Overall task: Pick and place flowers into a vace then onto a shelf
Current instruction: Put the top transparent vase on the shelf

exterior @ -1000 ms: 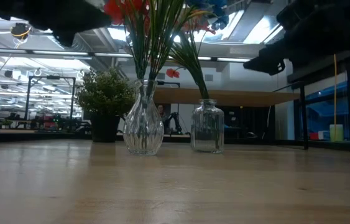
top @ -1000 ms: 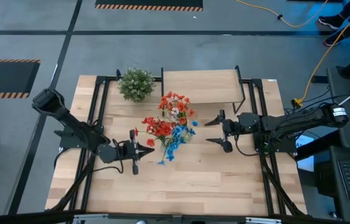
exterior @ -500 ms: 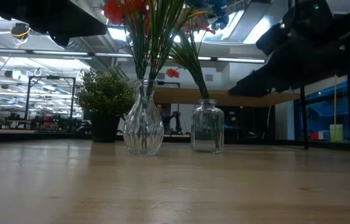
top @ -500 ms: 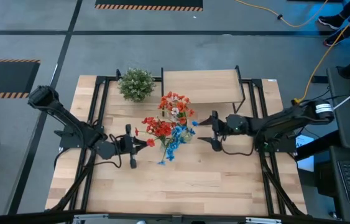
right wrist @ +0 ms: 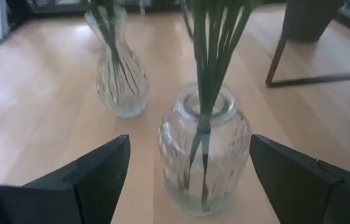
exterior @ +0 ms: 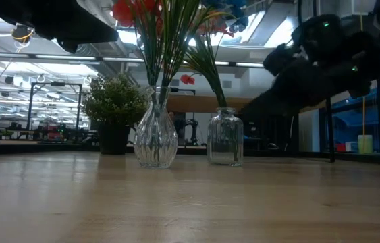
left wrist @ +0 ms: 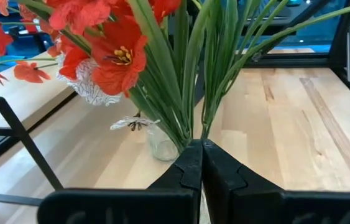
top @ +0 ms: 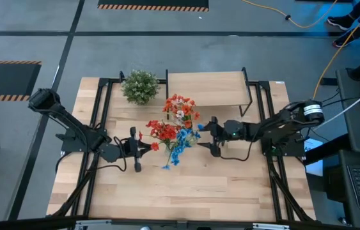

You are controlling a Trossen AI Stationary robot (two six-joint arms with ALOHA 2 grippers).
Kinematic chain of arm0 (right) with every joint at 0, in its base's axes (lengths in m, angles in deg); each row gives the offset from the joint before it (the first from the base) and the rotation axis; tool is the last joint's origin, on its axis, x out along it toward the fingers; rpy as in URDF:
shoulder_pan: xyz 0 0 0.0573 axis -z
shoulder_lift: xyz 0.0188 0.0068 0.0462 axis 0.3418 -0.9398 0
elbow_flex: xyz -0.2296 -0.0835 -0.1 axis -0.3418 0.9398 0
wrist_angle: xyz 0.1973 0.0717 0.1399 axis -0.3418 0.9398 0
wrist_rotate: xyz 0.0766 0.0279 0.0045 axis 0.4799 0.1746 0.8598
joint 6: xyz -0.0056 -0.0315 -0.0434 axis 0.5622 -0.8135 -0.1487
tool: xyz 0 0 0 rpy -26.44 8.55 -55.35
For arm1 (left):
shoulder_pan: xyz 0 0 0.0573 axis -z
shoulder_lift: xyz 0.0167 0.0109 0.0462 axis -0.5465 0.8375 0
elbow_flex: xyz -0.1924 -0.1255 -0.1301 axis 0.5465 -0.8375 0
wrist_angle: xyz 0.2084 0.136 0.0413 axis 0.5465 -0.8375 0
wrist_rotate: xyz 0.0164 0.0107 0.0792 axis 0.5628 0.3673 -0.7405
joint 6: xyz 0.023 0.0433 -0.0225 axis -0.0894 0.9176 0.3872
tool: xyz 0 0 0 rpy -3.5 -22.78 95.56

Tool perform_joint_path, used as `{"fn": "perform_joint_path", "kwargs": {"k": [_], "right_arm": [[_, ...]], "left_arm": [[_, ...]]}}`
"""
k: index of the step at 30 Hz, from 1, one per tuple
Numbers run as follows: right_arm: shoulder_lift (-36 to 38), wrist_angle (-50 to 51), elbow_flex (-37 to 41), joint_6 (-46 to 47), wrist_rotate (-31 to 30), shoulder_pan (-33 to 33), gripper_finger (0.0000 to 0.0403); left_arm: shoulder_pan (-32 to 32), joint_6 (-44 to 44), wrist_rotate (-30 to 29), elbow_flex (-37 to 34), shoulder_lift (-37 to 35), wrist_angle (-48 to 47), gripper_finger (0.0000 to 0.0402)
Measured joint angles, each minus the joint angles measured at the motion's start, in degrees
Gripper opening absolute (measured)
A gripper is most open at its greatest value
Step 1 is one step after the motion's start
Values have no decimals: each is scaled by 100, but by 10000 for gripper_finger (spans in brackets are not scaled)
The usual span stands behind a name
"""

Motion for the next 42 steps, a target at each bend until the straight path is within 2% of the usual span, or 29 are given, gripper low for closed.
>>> {"fn": "perform_joint_path", "kwargs": {"k": [7,13,20,28,36,42], "right_arm": [[-615,32,-363,-102,-21,36,333],[-746,-10,-378,44,-26,37,333],[-984,-559,-390,48,-27,37,333],[-1350,-558,-714,26,-30,37,333],[-1386,-545,-724,37,-33,72,332],[-1386,-578,-724,44,-37,72,314]], "left_arm": [[0,15,0,0,0,-9,1],[0,30,0,0,0,-11,1],[0,66,0,0,0,-11,1],[0,66,0,0,0,-11,1],[6,66,0,0,0,-20,1],[6,66,0,0,0,-17,1]]}}
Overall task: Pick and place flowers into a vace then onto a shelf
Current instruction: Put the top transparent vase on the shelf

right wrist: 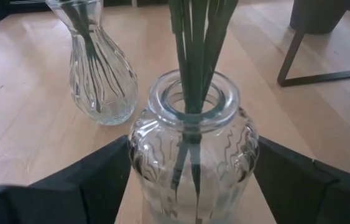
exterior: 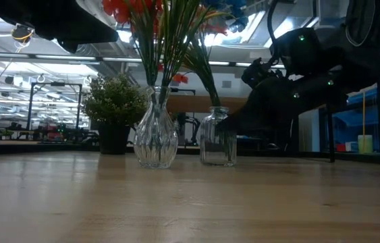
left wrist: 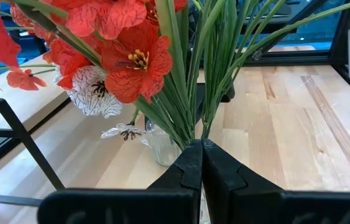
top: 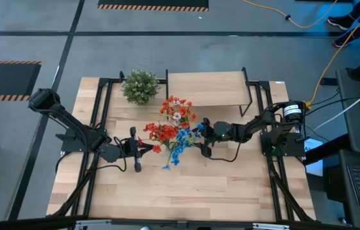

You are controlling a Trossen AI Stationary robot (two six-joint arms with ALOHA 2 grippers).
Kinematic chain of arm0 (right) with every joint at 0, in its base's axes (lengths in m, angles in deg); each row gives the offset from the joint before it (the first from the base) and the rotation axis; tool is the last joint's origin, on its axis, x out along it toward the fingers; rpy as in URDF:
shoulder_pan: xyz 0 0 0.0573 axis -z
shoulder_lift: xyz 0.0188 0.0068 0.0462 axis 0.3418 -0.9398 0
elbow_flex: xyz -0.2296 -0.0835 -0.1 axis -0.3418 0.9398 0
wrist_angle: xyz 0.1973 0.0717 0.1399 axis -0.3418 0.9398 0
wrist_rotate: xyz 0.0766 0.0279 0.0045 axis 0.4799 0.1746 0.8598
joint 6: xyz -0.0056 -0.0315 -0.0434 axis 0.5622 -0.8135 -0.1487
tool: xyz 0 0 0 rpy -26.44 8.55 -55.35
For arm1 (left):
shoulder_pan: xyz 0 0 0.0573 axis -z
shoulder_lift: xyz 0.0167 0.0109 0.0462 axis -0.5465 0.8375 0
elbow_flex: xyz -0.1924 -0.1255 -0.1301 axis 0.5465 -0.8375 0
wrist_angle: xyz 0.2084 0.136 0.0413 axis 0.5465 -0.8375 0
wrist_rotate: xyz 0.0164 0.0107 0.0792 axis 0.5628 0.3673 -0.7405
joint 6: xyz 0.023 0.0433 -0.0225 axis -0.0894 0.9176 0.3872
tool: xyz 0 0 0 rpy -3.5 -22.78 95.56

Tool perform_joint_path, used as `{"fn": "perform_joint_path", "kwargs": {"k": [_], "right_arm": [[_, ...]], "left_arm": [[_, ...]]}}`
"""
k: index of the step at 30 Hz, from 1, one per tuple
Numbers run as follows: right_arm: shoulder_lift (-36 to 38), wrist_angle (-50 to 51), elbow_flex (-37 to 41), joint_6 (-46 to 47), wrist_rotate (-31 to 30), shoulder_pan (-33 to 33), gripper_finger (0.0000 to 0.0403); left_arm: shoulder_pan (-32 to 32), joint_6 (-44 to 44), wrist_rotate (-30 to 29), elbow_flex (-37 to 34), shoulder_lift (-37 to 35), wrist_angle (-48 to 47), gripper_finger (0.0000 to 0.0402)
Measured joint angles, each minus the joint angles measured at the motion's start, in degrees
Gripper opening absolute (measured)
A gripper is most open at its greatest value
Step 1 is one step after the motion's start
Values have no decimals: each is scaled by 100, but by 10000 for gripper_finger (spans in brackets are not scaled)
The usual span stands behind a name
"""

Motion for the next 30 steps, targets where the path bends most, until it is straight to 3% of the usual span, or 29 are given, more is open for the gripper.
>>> {"fn": "perform_joint_path", "kwargs": {"k": [11,25,30], "right_arm": [[0,-4,-2,-15,-2,0,287],[5,6,-2,-140,-2,2,284],[309,180,131,-162,-167,115,284]], "left_arm": [[0,0,0,0,0,0,1],[0,0,-2,0,0,0,1],[0,-2,-2,0,0,1,1]]}}
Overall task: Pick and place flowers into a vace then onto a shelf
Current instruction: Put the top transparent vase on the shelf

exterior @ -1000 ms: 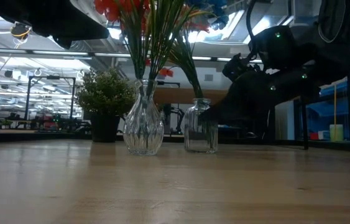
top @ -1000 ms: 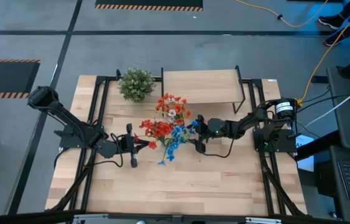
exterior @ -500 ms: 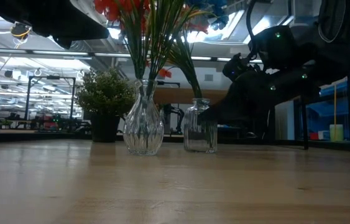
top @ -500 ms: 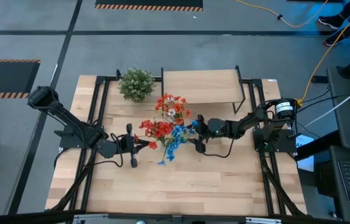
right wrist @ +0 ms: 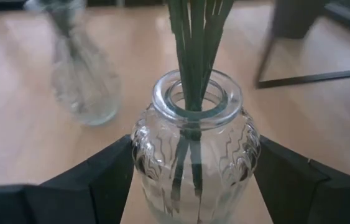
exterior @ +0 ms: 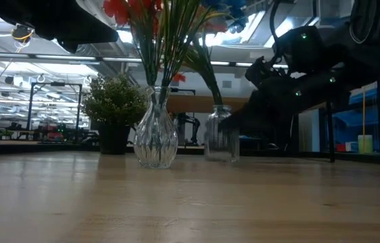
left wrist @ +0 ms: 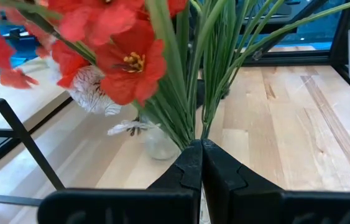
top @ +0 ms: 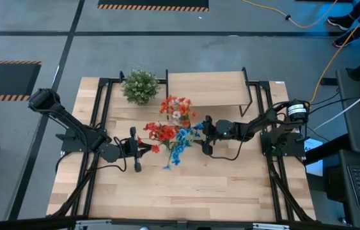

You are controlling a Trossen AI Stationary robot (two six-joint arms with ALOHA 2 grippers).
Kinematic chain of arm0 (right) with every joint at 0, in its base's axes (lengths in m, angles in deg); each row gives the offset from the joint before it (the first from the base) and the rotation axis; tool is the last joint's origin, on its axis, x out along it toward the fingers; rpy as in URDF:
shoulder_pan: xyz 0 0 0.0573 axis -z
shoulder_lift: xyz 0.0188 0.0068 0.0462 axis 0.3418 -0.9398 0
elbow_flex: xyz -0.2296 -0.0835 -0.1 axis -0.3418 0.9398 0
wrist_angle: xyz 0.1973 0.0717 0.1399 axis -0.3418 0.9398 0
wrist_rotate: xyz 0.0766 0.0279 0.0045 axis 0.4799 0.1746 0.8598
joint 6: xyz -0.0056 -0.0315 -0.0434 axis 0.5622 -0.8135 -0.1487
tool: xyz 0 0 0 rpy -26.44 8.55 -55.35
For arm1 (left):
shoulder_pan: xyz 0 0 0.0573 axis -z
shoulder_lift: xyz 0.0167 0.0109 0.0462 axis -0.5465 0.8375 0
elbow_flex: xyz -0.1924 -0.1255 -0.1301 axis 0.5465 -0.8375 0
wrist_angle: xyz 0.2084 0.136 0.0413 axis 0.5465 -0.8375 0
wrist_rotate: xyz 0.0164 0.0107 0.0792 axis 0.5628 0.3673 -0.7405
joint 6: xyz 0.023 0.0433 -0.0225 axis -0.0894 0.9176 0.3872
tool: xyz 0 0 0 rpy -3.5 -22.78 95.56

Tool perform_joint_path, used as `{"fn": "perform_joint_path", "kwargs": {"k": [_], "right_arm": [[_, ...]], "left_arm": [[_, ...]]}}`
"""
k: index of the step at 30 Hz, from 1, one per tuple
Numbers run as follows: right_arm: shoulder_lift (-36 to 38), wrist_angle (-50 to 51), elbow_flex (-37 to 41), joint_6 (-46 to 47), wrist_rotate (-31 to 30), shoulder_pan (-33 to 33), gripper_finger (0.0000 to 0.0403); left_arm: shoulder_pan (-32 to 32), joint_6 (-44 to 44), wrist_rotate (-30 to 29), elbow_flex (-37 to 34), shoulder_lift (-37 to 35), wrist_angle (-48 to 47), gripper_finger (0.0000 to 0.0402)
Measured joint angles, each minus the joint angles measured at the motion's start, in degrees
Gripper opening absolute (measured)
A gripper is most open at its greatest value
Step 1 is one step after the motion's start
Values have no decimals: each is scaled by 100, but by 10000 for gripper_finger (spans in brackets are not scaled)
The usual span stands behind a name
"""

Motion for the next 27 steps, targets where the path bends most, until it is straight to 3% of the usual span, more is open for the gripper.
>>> {"fn": "perform_joint_path", "kwargs": {"k": [13,27], "right_arm": [[1067,340,531,-24,-52,349,283],[2047,1296,582,-181,-190,757,283]], "left_arm": [[0,0,-24,-2,2,8,1],[0,0,-42,-2,2,10,1]]}}
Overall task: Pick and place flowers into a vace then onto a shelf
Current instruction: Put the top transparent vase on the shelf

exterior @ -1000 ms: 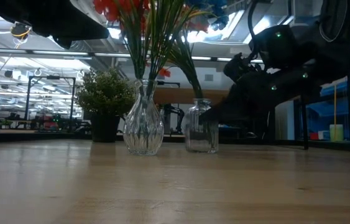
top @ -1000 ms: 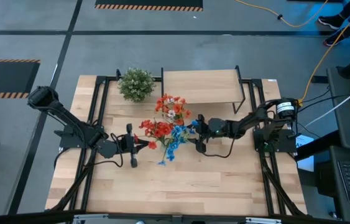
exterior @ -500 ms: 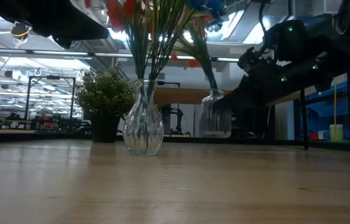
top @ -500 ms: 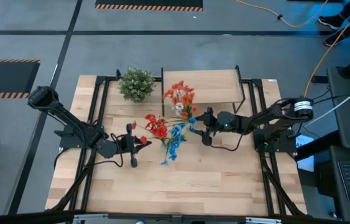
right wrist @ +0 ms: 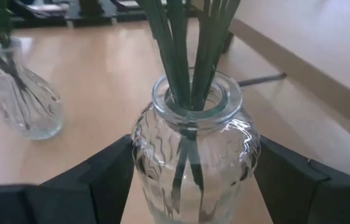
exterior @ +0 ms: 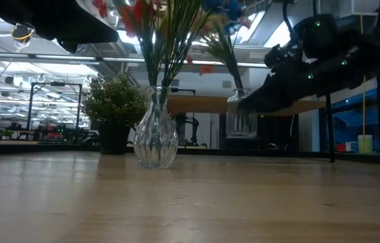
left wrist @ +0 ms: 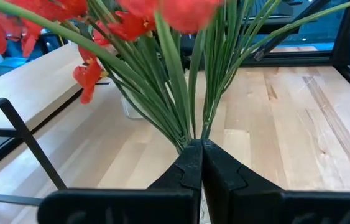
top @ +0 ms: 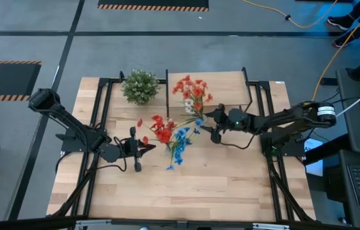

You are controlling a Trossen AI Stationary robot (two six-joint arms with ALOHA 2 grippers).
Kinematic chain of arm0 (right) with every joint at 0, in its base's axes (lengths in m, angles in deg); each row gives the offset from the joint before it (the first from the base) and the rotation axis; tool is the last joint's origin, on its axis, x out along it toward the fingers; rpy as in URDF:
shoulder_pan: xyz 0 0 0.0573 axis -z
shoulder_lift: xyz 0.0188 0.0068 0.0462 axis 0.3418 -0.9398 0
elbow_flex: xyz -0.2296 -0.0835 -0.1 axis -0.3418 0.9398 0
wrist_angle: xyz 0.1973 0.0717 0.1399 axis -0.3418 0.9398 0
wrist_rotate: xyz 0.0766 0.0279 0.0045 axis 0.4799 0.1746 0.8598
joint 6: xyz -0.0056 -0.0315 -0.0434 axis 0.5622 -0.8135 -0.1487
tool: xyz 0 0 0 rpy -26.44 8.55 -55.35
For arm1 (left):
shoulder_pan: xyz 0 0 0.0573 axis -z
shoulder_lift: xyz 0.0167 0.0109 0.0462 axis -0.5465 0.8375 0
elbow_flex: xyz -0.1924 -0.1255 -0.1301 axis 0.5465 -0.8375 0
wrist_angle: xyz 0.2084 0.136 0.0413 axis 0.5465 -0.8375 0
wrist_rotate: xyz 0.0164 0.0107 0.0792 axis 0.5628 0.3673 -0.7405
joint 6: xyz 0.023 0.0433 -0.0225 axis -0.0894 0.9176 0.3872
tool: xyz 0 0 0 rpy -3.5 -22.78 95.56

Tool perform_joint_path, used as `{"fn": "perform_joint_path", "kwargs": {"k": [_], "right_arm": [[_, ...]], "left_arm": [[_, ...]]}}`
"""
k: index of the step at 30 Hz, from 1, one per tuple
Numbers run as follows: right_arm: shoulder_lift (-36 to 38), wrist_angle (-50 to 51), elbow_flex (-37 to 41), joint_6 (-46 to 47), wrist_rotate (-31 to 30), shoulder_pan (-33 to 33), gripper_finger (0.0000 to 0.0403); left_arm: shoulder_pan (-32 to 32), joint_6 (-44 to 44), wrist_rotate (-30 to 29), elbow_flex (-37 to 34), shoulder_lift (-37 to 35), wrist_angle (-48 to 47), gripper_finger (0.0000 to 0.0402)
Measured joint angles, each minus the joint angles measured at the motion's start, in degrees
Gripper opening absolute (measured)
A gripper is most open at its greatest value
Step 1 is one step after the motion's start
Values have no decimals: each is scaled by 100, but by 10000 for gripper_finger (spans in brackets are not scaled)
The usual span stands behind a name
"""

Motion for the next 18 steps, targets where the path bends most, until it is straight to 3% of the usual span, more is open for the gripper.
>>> {"fn": "perform_joint_path", "kwargs": {"k": [18], "right_arm": [[590,273,0,-198,-150,26,283]], "left_arm": [[0,0,-2,0,0,-2,1]]}}
